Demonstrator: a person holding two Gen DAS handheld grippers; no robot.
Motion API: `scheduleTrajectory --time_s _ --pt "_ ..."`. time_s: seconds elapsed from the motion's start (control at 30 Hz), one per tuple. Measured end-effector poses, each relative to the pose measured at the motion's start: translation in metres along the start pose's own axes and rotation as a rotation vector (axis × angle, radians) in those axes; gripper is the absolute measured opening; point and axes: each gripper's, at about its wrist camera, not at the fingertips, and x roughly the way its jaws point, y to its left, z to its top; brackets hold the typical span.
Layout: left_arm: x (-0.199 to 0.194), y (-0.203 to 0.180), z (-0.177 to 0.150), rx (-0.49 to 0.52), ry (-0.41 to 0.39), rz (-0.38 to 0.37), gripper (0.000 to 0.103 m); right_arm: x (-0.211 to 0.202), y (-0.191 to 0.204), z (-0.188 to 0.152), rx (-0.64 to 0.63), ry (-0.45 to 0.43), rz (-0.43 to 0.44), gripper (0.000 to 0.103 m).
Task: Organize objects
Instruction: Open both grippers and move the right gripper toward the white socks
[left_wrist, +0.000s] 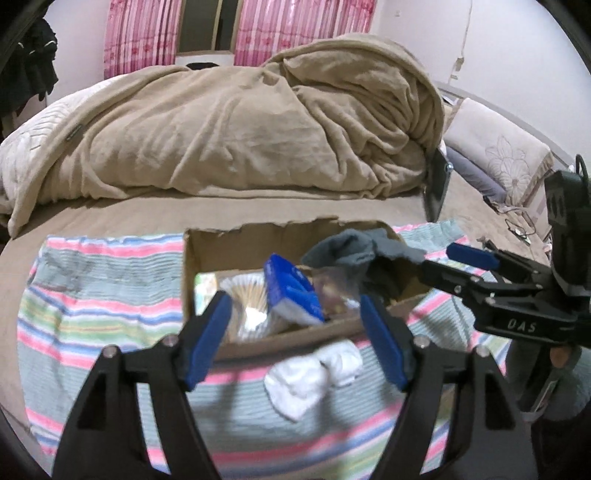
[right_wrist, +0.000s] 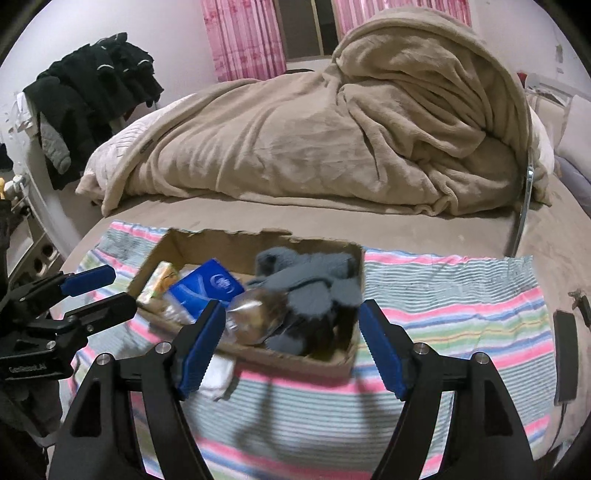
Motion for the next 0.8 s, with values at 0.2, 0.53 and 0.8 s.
scheduleTrajectory --time_s 0.2,0.53,0.8 --pt "-0.023 0.006 -0.016 -0.015 0.003 0.015 0.074 -0.01 0.02 -0.01 -0.006 0.011 0.026 0.078" --pt "-0.04 0.031 -0.051 -0.081 0.023 0.029 0.074 -0.007 0.045 -0.03 -0.018 0.056 0.045 0.078" --pt "-0.034 0.06 -0.071 -0.145 0.054 0.039 0.074 0.016 0.059 -0.046 -0.032 0.113 0.053 0.078"
